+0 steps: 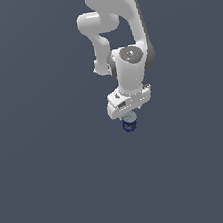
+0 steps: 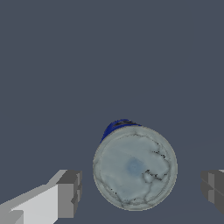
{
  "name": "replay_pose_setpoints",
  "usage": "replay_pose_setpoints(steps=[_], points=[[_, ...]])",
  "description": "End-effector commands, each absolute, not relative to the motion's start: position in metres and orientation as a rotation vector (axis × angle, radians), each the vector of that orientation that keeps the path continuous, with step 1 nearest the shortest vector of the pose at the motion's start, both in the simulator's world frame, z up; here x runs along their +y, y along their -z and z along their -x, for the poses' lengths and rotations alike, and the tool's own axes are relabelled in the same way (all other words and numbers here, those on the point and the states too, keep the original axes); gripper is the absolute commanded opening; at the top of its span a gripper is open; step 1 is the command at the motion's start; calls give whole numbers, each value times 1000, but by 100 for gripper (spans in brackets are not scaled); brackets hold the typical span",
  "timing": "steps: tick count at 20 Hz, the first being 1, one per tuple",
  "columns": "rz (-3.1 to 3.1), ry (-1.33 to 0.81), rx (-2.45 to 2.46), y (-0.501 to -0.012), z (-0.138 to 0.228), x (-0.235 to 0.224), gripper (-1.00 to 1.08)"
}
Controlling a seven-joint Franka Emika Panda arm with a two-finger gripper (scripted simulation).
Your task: Pick up the object and move it to a goal position.
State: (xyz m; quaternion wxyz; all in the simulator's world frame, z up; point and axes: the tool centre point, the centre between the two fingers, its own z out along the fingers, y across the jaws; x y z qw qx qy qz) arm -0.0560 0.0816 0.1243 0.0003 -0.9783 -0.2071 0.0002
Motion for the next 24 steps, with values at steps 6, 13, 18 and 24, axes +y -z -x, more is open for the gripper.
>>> replay_pose_setpoints(steps=[6,13,18,24], points=[[3072,0,-654,-104,57,82,100],[3072,0,-659,-77,58,82,100],[3072,0,-659,-74,57,82,-100],[3072,0,-659,-74,57,82,-100]])
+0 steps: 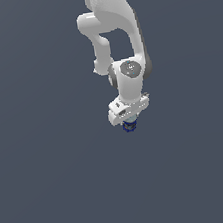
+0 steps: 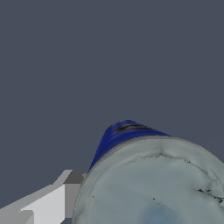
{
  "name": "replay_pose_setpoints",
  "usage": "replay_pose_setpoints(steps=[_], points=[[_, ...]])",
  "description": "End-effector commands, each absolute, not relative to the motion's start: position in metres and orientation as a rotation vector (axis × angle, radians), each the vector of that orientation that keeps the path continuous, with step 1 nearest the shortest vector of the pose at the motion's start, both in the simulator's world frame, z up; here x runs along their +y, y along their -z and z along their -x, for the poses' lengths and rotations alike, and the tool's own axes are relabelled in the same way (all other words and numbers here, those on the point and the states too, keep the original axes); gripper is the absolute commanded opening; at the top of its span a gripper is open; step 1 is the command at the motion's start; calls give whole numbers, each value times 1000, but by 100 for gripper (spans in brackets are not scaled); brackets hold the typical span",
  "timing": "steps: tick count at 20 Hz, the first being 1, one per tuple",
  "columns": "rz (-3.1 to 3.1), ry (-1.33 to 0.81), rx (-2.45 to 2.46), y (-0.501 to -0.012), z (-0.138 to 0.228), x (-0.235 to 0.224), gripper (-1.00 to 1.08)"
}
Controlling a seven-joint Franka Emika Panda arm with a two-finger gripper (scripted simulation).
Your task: Pick up the object and move it to a goal position.
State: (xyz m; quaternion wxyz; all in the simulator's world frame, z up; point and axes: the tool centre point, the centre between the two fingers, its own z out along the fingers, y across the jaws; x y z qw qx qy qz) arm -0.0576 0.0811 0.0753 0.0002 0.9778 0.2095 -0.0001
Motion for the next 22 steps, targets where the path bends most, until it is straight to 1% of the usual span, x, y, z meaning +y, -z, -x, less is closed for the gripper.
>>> replay_pose_setpoints(steps=[1,6,11,16,22], points=[[-3072,0,659,-74,57,82,-100],[-3071,0,658,-76,58,78,-100],[-3071,0,658,-84,59,60,-100],[-3072,0,658,-97,60,26,-100],[-3072,0,658,-120,61,-32,-100]])
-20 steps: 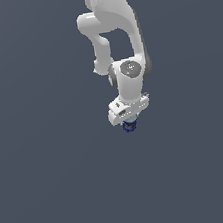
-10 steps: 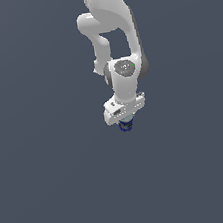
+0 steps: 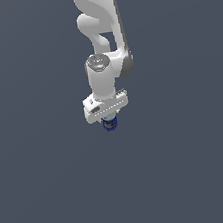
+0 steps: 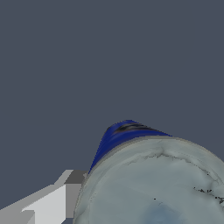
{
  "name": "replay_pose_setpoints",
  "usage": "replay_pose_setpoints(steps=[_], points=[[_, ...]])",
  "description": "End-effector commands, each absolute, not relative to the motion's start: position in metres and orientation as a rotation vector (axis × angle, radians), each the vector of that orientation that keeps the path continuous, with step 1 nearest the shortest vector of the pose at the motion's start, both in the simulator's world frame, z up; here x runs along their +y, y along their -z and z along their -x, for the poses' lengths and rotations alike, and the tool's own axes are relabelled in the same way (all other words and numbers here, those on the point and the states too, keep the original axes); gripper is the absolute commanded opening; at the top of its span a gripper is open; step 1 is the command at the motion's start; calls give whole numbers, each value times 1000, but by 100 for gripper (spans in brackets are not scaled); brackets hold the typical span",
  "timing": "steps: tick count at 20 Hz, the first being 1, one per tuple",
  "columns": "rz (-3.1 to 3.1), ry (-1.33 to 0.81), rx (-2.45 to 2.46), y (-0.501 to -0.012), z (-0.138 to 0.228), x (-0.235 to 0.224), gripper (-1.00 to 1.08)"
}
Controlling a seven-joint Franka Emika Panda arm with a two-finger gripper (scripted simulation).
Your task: Pick up the object and move it to a goal position.
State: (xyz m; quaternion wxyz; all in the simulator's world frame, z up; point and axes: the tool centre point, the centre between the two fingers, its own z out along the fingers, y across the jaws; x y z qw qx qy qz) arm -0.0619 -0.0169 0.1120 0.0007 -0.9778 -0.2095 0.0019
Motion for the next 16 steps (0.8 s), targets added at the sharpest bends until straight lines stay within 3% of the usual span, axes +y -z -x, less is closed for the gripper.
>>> replay_pose_setpoints(steps=[1,9,16], points=[[3071,0,-658,-123,61,-41,-100],[3071,0,-658,-143,61,-91,-100],[3071,0,-658,-147,59,-101,-100]])
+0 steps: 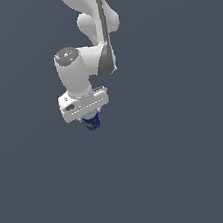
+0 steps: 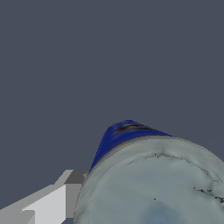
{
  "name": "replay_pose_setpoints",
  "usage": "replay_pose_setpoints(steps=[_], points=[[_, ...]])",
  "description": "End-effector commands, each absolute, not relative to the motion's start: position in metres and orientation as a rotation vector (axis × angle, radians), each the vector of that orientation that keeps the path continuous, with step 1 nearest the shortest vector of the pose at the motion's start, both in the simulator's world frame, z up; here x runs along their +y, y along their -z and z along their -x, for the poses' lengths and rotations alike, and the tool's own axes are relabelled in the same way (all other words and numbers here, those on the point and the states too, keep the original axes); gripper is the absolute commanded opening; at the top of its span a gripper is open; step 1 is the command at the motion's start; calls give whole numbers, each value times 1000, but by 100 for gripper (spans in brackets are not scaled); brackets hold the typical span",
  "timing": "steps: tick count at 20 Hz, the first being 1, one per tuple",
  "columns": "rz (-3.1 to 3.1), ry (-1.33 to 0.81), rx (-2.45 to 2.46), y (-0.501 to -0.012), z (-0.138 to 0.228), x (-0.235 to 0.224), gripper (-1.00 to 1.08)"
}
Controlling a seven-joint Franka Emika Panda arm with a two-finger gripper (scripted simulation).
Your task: Pick up the object and move it to a goal position.
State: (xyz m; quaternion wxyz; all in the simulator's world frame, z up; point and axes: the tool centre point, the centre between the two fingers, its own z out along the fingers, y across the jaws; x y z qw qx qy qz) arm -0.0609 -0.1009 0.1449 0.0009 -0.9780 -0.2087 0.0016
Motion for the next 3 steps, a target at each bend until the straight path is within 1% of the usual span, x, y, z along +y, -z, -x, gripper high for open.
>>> replay_pose_setpoints(steps=[1,3], points=[[3072,0,-659,-146,59,-99,-100],[3072,0,-659,-146,59,-98,-100]])
